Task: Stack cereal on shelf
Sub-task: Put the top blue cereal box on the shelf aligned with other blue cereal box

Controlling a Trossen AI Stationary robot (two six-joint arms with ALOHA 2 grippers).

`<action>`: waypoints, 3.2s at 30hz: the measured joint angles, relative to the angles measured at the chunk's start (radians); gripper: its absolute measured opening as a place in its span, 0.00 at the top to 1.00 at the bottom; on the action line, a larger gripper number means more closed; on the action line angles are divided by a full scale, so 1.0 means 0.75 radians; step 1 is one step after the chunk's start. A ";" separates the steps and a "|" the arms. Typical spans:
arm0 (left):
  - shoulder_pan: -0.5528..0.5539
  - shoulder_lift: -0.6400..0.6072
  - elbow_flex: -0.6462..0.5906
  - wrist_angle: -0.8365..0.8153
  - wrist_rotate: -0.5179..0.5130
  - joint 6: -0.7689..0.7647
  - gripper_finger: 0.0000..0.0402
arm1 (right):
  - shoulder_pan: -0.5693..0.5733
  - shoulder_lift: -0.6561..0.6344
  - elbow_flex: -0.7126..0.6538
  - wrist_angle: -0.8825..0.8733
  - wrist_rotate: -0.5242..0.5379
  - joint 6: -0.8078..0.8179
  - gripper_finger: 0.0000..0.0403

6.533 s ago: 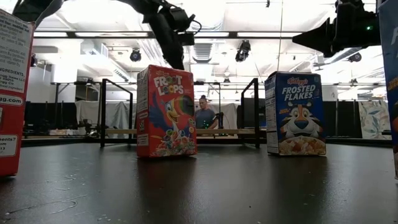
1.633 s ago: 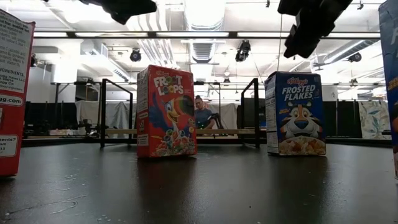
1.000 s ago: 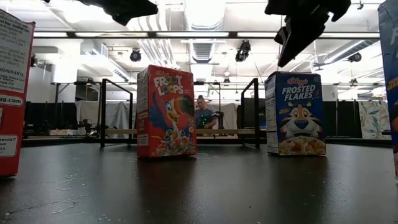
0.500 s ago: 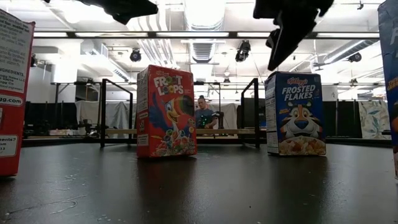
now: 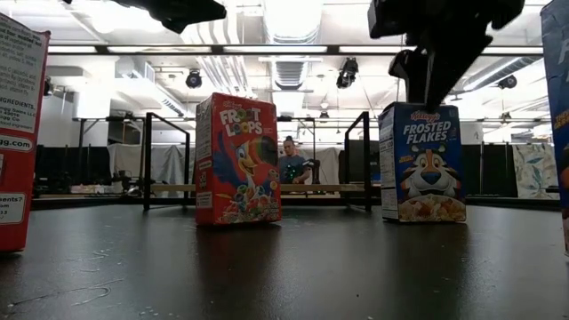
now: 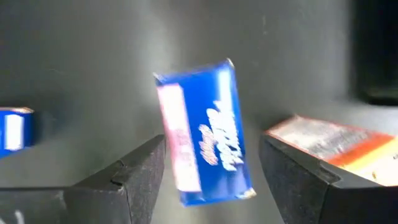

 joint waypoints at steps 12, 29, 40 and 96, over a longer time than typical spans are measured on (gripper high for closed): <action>0.000 0.004 0.000 0.001 0.000 0.014 0.88 | 0.004 0.060 -0.003 0.013 0.006 0.000 0.51; 0.004 -0.087 -0.046 0.028 -0.061 0.123 0.88 | -0.049 0.056 0.242 0.096 0.081 0.041 0.63; 0.005 -0.262 -0.080 0.001 -0.195 0.102 0.88 | -0.271 0.150 0.433 0.202 0.254 -0.163 0.63; 0.005 -0.300 -0.107 0.000 -0.195 0.178 0.88 | -0.709 0.716 1.181 -0.007 0.180 -0.573 0.45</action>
